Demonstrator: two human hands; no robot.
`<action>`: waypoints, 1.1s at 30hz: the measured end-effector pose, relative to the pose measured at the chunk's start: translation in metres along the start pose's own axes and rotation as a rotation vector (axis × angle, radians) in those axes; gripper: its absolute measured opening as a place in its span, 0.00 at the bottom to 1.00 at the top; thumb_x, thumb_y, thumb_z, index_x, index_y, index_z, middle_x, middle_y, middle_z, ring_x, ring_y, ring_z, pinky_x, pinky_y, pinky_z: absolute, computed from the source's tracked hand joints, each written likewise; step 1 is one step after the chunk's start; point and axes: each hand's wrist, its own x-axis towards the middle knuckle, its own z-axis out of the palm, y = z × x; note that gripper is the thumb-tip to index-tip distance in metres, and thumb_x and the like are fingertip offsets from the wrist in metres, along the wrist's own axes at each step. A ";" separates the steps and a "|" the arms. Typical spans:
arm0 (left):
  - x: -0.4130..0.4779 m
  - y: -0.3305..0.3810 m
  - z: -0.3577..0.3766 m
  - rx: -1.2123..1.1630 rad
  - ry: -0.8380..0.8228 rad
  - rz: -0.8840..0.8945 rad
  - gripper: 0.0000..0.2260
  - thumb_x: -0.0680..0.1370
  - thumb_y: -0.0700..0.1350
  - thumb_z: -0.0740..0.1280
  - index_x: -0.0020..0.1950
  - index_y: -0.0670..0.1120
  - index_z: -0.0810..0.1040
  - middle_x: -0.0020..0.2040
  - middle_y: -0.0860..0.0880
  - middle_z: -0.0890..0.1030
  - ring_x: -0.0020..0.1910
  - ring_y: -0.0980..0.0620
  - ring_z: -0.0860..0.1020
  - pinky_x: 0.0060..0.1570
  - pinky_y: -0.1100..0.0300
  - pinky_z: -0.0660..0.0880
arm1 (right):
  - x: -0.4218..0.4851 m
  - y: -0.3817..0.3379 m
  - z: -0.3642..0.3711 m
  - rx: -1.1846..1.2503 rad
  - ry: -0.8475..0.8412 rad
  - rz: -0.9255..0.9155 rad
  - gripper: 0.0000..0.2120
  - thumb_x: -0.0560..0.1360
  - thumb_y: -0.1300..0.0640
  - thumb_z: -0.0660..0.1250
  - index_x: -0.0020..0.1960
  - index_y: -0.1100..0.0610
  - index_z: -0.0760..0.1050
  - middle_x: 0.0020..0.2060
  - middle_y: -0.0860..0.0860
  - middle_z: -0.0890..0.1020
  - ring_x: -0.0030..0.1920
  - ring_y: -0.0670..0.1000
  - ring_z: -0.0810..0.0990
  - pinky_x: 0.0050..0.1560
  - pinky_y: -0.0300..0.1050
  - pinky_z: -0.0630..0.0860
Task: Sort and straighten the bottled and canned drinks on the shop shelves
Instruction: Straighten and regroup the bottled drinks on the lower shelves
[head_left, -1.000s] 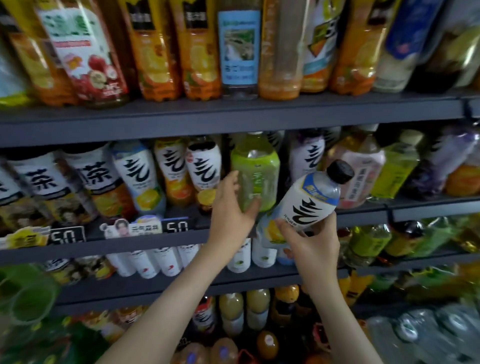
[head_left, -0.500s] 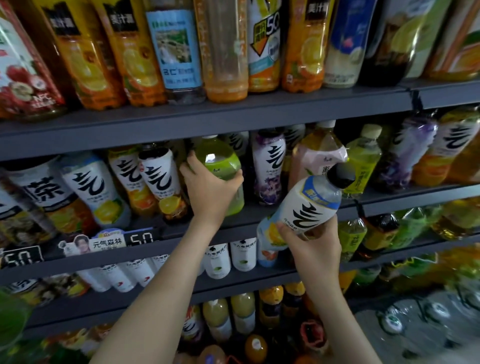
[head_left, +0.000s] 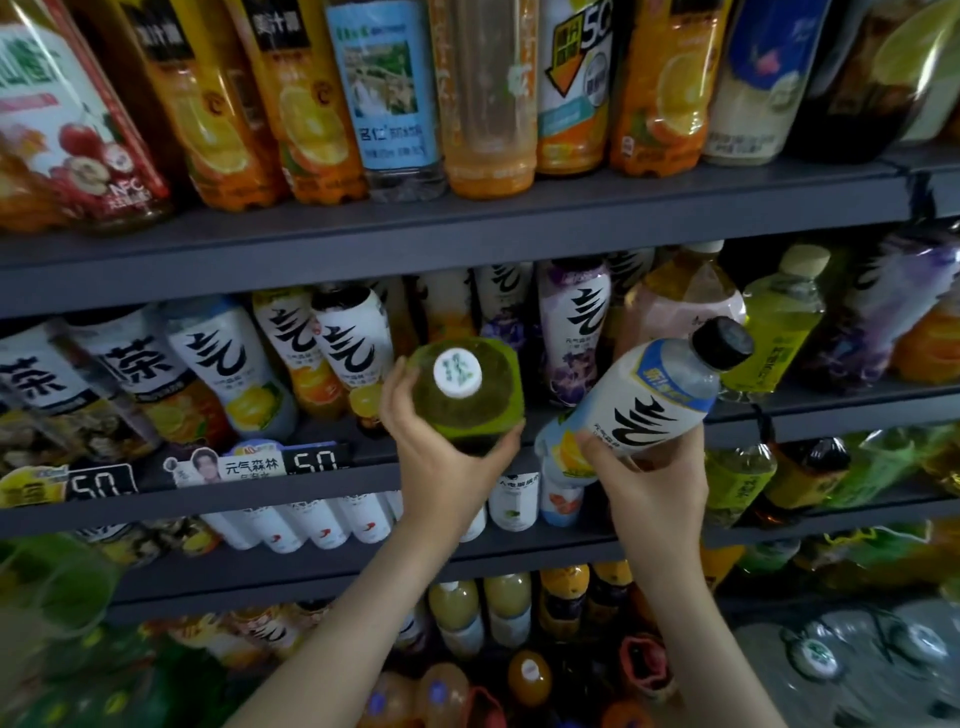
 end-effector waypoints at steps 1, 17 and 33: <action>-0.006 -0.001 -0.002 -0.008 -0.004 0.011 0.43 0.61 0.45 0.80 0.68 0.44 0.58 0.66 0.31 0.60 0.69 0.46 0.61 0.69 0.69 0.59 | 0.001 -0.001 0.002 0.008 -0.006 -0.002 0.29 0.67 0.65 0.76 0.65 0.55 0.69 0.55 0.41 0.79 0.53 0.35 0.78 0.48 0.28 0.75; 0.043 0.012 0.011 0.051 -0.184 -0.259 0.45 0.63 0.51 0.79 0.72 0.45 0.59 0.68 0.46 0.62 0.66 0.46 0.68 0.61 0.55 0.71 | -0.001 -0.021 0.025 -0.049 -0.006 0.030 0.28 0.67 0.61 0.77 0.64 0.52 0.70 0.52 0.39 0.79 0.51 0.34 0.78 0.53 0.36 0.78; 0.038 -0.027 -0.101 0.111 -0.111 -0.219 0.20 0.77 0.43 0.66 0.68 0.41 0.68 0.60 0.45 0.72 0.57 0.55 0.72 0.57 0.65 0.70 | -0.055 -0.026 0.087 -0.080 -0.093 0.041 0.30 0.66 0.63 0.77 0.64 0.51 0.71 0.54 0.39 0.79 0.54 0.36 0.78 0.50 0.33 0.77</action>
